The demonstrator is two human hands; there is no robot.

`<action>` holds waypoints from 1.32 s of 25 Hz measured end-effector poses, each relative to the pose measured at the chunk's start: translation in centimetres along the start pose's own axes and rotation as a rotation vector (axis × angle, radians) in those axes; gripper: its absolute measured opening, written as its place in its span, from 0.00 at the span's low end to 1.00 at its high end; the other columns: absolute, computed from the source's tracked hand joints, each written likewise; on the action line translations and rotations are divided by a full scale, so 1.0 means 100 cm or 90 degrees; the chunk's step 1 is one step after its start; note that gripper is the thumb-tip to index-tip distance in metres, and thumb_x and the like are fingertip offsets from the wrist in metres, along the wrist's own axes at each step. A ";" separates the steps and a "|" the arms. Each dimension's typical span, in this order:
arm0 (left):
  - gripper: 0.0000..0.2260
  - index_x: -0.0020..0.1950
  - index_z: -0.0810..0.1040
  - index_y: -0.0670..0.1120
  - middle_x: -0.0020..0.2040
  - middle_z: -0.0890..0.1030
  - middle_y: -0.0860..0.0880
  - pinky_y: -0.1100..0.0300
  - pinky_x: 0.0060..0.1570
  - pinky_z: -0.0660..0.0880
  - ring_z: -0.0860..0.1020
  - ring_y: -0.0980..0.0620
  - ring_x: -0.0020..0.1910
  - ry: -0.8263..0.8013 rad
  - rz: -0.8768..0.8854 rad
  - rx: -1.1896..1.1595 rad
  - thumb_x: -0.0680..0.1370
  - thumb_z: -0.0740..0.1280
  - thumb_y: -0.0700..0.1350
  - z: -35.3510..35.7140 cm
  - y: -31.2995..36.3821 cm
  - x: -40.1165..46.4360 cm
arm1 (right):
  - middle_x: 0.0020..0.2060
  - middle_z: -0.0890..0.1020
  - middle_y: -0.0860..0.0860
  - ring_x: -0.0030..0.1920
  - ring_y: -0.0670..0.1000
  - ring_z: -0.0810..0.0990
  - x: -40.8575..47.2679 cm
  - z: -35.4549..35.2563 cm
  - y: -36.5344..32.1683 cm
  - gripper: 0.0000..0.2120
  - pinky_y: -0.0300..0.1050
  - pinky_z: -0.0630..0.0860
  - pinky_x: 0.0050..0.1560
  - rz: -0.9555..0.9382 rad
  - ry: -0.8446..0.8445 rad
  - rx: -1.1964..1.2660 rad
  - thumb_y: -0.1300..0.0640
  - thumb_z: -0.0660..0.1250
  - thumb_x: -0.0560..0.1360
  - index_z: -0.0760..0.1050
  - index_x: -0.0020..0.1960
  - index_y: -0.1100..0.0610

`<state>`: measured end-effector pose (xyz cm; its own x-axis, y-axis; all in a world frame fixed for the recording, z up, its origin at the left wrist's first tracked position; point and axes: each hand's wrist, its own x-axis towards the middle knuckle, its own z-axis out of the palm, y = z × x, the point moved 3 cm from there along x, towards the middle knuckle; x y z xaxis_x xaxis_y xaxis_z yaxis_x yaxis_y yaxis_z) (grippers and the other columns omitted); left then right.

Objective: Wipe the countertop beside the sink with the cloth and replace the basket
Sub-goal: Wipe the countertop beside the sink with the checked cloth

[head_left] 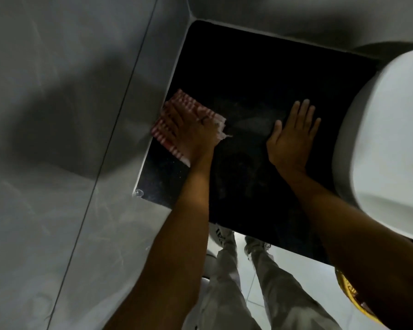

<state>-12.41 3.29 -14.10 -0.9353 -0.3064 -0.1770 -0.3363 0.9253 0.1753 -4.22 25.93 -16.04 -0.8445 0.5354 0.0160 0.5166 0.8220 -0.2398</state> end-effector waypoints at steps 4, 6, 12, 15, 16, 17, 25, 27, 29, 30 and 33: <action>0.37 0.84 0.49 0.43 0.85 0.54 0.41 0.39 0.82 0.49 0.54 0.40 0.84 0.049 -0.054 -0.025 0.82 0.48 0.63 0.007 -0.064 -0.042 | 0.82 0.56 0.62 0.83 0.62 0.53 0.027 0.001 -0.010 0.32 0.64 0.48 0.81 0.000 -0.001 -0.001 0.46 0.50 0.83 0.54 0.82 0.63; 0.36 0.85 0.49 0.43 0.85 0.54 0.41 0.39 0.82 0.50 0.54 0.40 0.84 0.028 -0.098 -0.033 0.81 0.47 0.61 0.015 -0.087 -0.063 | 0.82 0.56 0.62 0.83 0.62 0.52 0.033 0.002 -0.009 0.32 0.64 0.48 0.81 -0.006 -0.013 -0.004 0.46 0.49 0.84 0.53 0.82 0.63; 0.35 0.84 0.50 0.40 0.84 0.55 0.38 0.40 0.82 0.48 0.54 0.38 0.84 -0.016 -0.137 0.006 0.82 0.46 0.58 0.017 -0.109 -0.073 | 0.82 0.55 0.63 0.83 0.63 0.52 0.033 0.005 -0.012 0.32 0.65 0.48 0.81 0.001 -0.007 -0.002 0.46 0.48 0.85 0.53 0.82 0.64; 0.38 0.84 0.50 0.39 0.84 0.56 0.37 0.41 0.82 0.51 0.56 0.37 0.83 0.014 -0.053 0.015 0.81 0.45 0.63 0.010 -0.110 -0.073 | 0.82 0.56 0.62 0.83 0.63 0.53 0.034 0.003 -0.022 0.32 0.64 0.48 0.81 0.008 0.004 -0.007 0.45 0.48 0.84 0.53 0.82 0.63; 0.38 0.84 0.50 0.40 0.84 0.55 0.37 0.40 0.82 0.52 0.56 0.37 0.83 0.010 -0.003 0.025 0.81 0.47 0.64 0.012 -0.105 -0.080 | 0.82 0.56 0.62 0.83 0.63 0.53 0.035 0.005 -0.023 0.33 0.64 0.48 0.81 0.009 0.009 -0.011 0.45 0.48 0.84 0.53 0.82 0.64; 0.38 0.84 0.49 0.40 0.84 0.55 0.37 0.39 0.81 0.53 0.56 0.37 0.83 -0.002 0.042 0.036 0.82 0.48 0.64 0.016 -0.097 -0.092 | 0.82 0.56 0.62 0.82 0.63 0.53 0.035 0.007 -0.022 0.33 0.65 0.48 0.81 0.011 0.011 -0.014 0.45 0.48 0.84 0.54 0.82 0.64; 0.39 0.84 0.54 0.43 0.84 0.57 0.40 0.41 0.82 0.52 0.55 0.41 0.84 -0.061 0.245 0.061 0.81 0.55 0.67 0.040 -0.039 -0.163 | 0.82 0.56 0.62 0.83 0.62 0.53 0.034 0.011 -0.018 0.33 0.65 0.49 0.81 0.011 0.003 -0.033 0.45 0.48 0.84 0.54 0.82 0.63; 0.36 0.83 0.59 0.43 0.83 0.60 0.41 0.40 0.81 0.56 0.59 0.41 0.83 -0.024 0.274 0.089 0.82 0.58 0.64 0.024 -0.078 -0.125 | 0.82 0.56 0.62 0.83 0.62 0.53 0.035 0.009 -0.018 0.33 0.65 0.49 0.81 0.010 0.000 -0.031 0.45 0.48 0.83 0.54 0.82 0.63; 0.33 0.83 0.58 0.43 0.83 0.60 0.41 0.38 0.80 0.56 0.59 0.39 0.83 0.007 0.239 0.115 0.84 0.55 0.61 0.004 -0.114 -0.070 | 0.82 0.56 0.62 0.83 0.62 0.53 0.035 0.008 -0.018 0.33 0.64 0.49 0.81 0.017 0.000 -0.039 0.45 0.48 0.83 0.54 0.82 0.63; 0.32 0.84 0.56 0.42 0.84 0.59 0.41 0.39 0.80 0.56 0.59 0.39 0.83 0.003 0.223 0.125 0.84 0.52 0.59 -0.005 -0.125 -0.047 | 0.82 0.56 0.62 0.83 0.62 0.53 0.034 0.008 -0.019 0.33 0.64 0.49 0.81 0.019 0.001 -0.044 0.45 0.48 0.83 0.54 0.82 0.63; 0.32 0.84 0.51 0.41 0.85 0.56 0.40 0.41 0.82 0.55 0.57 0.39 0.83 -0.010 0.245 0.175 0.83 0.49 0.55 -0.007 -0.129 -0.016 | 0.82 0.56 0.62 0.83 0.62 0.53 0.033 0.008 -0.019 0.32 0.64 0.48 0.81 0.020 -0.005 -0.031 0.45 0.48 0.84 0.54 0.82 0.63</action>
<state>-6.69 -8.29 -15.35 -0.9838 0.0718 -0.1641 0.0779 0.9965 -0.0309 -8.10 25.95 -16.25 -0.8287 0.5596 0.0013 0.5489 0.8133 -0.1929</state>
